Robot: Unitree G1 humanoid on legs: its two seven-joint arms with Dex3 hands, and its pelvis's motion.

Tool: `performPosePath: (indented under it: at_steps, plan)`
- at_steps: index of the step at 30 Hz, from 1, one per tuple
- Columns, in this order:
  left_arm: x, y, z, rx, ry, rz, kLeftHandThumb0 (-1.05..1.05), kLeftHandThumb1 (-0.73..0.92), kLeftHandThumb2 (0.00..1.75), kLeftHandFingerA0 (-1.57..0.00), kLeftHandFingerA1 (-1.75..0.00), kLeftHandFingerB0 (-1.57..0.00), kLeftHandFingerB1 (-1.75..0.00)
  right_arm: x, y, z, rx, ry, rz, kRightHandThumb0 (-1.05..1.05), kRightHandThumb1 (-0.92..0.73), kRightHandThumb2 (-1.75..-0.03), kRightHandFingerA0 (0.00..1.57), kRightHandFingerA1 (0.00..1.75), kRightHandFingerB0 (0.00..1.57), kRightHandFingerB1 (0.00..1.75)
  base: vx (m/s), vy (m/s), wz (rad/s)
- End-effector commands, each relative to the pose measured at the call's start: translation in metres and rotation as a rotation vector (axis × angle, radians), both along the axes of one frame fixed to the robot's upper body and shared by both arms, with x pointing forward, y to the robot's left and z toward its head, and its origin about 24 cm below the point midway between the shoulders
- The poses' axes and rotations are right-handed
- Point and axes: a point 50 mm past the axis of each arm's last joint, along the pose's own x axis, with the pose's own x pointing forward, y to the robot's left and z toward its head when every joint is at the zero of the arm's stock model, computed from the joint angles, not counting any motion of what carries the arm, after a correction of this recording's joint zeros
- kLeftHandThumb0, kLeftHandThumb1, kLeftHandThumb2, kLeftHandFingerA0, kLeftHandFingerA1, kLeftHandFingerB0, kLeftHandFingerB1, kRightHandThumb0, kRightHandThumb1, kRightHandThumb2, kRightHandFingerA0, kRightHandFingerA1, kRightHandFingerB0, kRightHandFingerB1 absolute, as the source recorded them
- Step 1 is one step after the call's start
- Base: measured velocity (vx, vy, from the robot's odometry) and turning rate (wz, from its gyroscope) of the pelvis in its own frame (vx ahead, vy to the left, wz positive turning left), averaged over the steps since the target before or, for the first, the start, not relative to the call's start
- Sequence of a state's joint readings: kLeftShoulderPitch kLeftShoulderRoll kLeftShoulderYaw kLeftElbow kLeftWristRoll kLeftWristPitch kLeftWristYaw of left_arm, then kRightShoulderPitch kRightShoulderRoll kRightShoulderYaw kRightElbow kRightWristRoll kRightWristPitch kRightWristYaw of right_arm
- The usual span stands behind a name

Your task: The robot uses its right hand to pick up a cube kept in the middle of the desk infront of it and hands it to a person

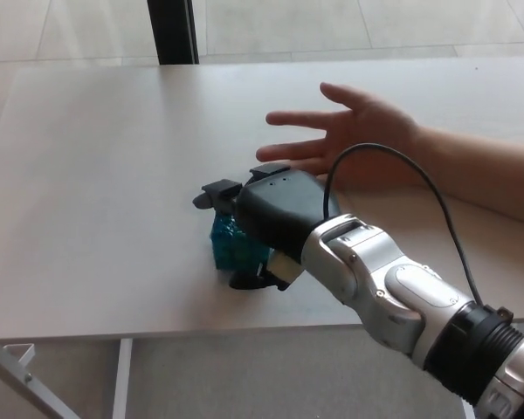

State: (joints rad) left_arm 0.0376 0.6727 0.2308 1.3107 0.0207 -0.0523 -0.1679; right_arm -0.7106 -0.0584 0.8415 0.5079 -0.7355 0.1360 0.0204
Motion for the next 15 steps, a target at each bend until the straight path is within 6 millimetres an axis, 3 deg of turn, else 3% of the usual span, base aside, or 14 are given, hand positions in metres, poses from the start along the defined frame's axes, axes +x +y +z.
performPosePath:
  at_steps: [1,2,3,4,7,9,12,13,14,15]
  plan:
    - [0.001,0.004,0.005,0.021,0.0,-0.015,-0.49,0.67,0.61,-0.57,-0.59,-0.52,-0.42,0.001,-0.012,-0.014,-0.09,-0.077,-0.042,-0.67,-0.62,-0.59,0.6,1.0,0.33,0.4,0.0,0.0,0.0]
    - [0.0,0.003,0.004,0.024,0.007,-0.02,-0.49,0.67,0.6,-0.59,-0.57,-0.53,-0.42,0.0,-0.014,-0.017,-0.092,-0.119,-0.032,-0.62,-0.6,-0.59,0.7,1.25,0.36,0.41,0.0,0.0,0.0]
    - [0.0,0.004,0.004,0.021,0.002,-0.014,-0.49,0.67,0.6,-0.61,-0.61,-0.54,-0.43,-0.001,-0.015,-0.019,-0.103,-0.145,-0.017,-0.55,-0.61,-0.59,0.8,1.34,0.37,0.43,0.0,0.0,0.0]
    - [-0.001,0.003,0.004,0.022,0.007,-0.014,-0.48,0.67,0.6,-0.6,-0.59,-0.53,-0.42,-0.003,-0.018,-0.022,-0.142,-0.194,0.017,-0.29,-0.59,-0.74,1.0,1.52,0.39,0.49,0.0,0.0,0.0]
    - [-0.001,0.004,0.004,0.02,0.003,-0.009,-0.48,0.67,0.6,-0.64,-0.68,-0.53,-0.42,-0.002,-0.021,-0.025,-0.214,-0.243,0.027,-0.24,-0.61,-0.78,0.99,1.6,0.45,0.51,0.0,0.0,0.0]
    - [-0.002,0.005,0.005,0.025,0.013,-0.015,-0.48,0.68,0.6,-0.63,-0.64,-0.52,-0.42,-0.003,-0.023,-0.027,-0.218,-0.3,0.03,-0.26,-0.62,-0.76,1.07,1.7,0.72,0.65,0.0,0.0,0.0]
    - [-0.003,0.005,0.005,0.024,0.012,-0.011,-0.48,0.67,0.6,-0.58,-0.57,-0.52,-0.42,-0.002,-0.028,-0.029,-0.21,-0.325,0.012,-0.32,-0.6,-0.63,0.99,1.75,0.89,0.82,0.0,0.0,0.0]
    - [-0.003,0.005,0.005,0.022,0.009,-0.009,-0.47,0.68,0.6,-0.57,-0.56,-0.53,-0.42,-0.002,-0.029,-0.03,-0.203,-0.322,0.007,-0.38,-0.45,-0.91,1.24,1.38,0.81,0.84,0.0,0.0,0.0]
    - [-0.004,0.005,0.005,0.025,0.016,-0.016,-0.49,0.68,0.61,-0.56,-0.55,-0.52,-0.41,-0.002,-0.03,-0.03,-0.186,-0.311,0.002,-0.36,-0.63,-0.63,0.93,1.75,0.87,0.99,0.0,0.0,0.0]
    - [-0.005,0.004,0.004,0.028,0.028,-0.028,-0.48,0.69,0.6,-0.56,-0.54,-0.5,-0.41,-0.004,-0.032,-0.032,-0.168,-0.306,0.001,-0.36,-0.63,-0.62,0.92,1.75,0.87,1.01,0.0,0.0,0.0]
